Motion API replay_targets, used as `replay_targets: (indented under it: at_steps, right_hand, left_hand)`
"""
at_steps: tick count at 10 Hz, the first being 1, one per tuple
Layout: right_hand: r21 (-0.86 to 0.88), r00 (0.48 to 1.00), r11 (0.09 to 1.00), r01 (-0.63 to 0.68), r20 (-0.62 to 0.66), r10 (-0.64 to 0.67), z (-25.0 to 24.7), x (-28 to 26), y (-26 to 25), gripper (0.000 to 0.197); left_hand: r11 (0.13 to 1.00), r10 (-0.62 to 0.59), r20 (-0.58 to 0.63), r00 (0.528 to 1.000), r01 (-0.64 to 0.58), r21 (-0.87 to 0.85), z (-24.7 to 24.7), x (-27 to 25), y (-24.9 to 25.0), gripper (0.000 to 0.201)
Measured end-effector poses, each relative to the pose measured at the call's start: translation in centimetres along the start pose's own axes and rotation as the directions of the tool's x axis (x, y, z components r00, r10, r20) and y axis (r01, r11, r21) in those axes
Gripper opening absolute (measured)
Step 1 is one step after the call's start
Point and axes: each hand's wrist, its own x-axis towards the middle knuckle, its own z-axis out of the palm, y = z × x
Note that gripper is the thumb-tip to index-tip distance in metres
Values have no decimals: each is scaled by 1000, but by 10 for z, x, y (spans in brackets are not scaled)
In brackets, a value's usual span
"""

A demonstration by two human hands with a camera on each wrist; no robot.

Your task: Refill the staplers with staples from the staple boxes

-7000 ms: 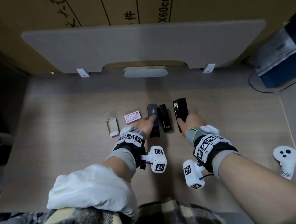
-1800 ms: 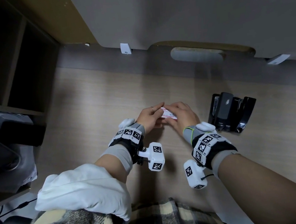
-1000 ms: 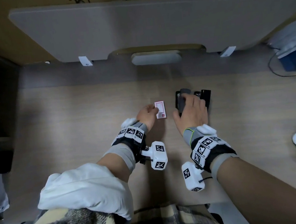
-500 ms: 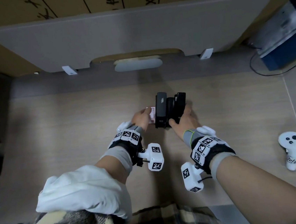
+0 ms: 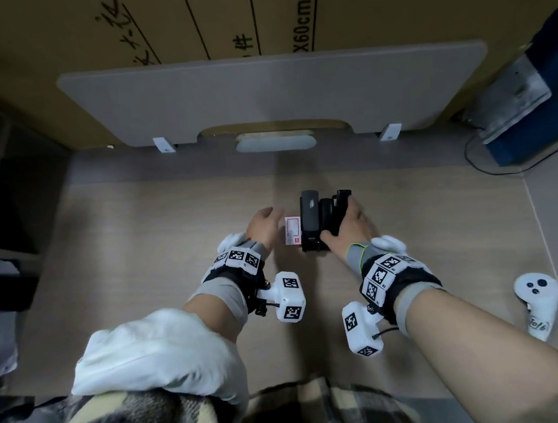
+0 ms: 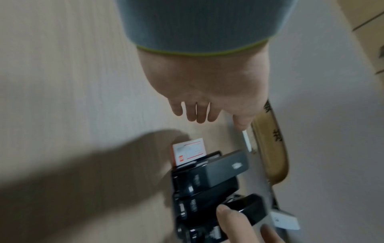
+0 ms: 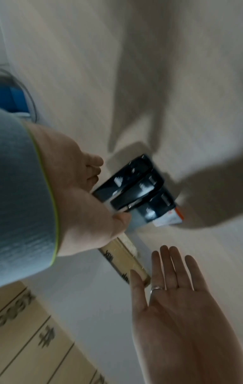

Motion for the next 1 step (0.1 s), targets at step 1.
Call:
replay_targets:
  at_steps: [1]
  right_hand:
    - [73,994,991,111,-16,-110,-22,-14,-38,85]
  left_hand:
    - [988,139,-55,989,-142,-67,-25,-14,25,47]
